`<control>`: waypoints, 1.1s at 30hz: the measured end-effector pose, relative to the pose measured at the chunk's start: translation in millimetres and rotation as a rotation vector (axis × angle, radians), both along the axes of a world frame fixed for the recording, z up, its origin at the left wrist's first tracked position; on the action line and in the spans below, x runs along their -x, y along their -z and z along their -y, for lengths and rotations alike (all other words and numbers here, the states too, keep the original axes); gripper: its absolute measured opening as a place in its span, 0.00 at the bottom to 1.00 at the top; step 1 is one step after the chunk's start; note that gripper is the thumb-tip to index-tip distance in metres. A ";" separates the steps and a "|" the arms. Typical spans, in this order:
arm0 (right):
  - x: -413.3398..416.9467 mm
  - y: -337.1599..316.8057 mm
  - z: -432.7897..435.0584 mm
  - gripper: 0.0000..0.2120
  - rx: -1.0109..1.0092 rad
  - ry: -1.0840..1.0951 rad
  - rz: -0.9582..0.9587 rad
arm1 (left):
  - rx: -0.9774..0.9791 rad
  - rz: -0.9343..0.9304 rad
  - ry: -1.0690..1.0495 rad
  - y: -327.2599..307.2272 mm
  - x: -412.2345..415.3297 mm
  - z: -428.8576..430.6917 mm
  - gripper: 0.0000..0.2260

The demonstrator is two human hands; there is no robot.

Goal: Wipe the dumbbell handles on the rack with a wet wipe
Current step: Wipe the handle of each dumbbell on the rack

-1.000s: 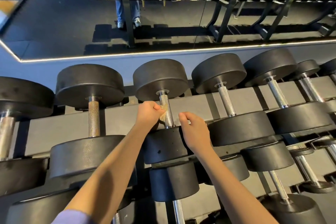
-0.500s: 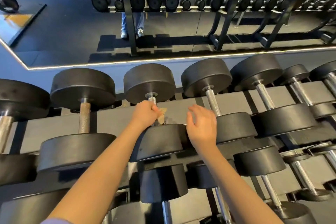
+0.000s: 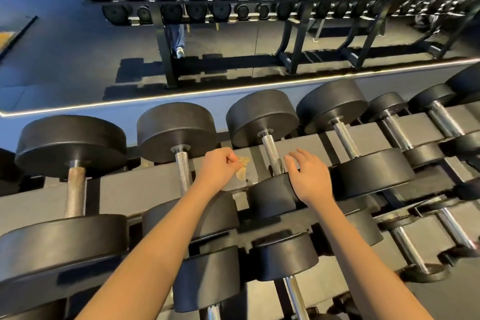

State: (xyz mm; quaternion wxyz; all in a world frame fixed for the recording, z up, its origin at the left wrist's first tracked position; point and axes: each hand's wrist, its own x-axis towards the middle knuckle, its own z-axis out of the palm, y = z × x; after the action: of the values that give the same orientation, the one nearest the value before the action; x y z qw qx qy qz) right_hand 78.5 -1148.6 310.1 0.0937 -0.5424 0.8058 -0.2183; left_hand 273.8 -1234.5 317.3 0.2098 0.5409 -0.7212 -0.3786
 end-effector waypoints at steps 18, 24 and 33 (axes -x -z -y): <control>2.5 2.1 5.5 0.21 -0.023 0.164 0.043 | -0.044 -0.216 -0.091 41.6 87.3 41.6 0.06; 3.4 3.1 3.0 0.21 -0.029 0.137 0.066 | -0.064 -0.213 -0.219 48.6 97.6 51.9 0.03; 5.5 9.4 4.7 0.23 -0.017 0.119 0.041 | -0.082 -0.207 -0.189 50.3 103.3 25.5 0.03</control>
State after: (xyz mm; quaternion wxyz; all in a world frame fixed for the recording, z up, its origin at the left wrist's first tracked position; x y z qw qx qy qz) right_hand 72.9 -1153.3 300.7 0.1017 -0.4881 0.8364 -0.2279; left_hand 170.6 -1260.0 267.0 0.2958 0.5726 -0.6253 -0.4400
